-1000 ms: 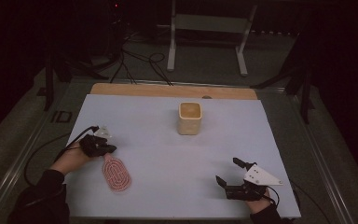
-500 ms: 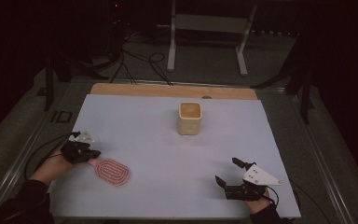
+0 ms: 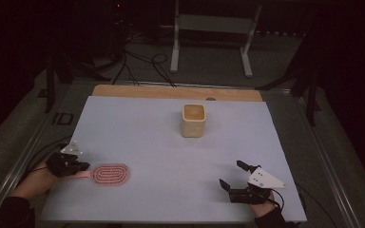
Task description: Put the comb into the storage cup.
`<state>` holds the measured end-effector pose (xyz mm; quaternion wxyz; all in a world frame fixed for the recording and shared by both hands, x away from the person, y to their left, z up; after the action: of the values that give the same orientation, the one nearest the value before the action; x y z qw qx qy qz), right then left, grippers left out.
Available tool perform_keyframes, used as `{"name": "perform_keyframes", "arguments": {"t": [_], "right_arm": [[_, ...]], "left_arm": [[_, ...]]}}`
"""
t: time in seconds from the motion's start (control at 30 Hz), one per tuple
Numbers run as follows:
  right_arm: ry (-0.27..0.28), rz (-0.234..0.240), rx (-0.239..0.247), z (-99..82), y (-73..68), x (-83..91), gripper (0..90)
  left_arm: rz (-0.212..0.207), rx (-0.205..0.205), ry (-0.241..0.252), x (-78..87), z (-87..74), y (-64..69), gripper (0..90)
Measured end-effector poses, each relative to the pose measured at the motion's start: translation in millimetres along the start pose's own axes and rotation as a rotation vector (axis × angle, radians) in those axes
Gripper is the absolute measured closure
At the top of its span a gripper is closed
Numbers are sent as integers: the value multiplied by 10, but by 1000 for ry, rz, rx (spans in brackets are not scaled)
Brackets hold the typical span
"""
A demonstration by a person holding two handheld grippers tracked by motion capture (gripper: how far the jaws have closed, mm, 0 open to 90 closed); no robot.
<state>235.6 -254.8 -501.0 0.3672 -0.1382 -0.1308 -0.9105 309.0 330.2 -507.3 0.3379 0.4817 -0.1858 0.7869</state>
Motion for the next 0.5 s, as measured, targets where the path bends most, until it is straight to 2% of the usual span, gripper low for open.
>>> {"name": "perform_keyframes", "arguments": {"t": [0.17,0.37,0.5], "right_arm": [[2,1,-2,2,-1,-1,100],[0,2,-1,4,-8,-2,100],[1,3,0,5,-10,-4,99]], "left_arm": [[-2,5,-5,72,-128,71,900],[-2,8,-9,116,-203,161,900],[-6,11,8,131,-258,227,900]]}}
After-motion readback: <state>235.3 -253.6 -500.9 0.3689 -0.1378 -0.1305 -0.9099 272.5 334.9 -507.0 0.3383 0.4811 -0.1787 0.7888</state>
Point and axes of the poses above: each handheld gripper's, and its own axes: x roughly backward along the jaws, z roughly out of its top, y roughly to its right, the point moved 1 cm from there along -x, roughly forward along the jaws, and after that the axes turned 5 degrees about x, right-handed, at the moved point
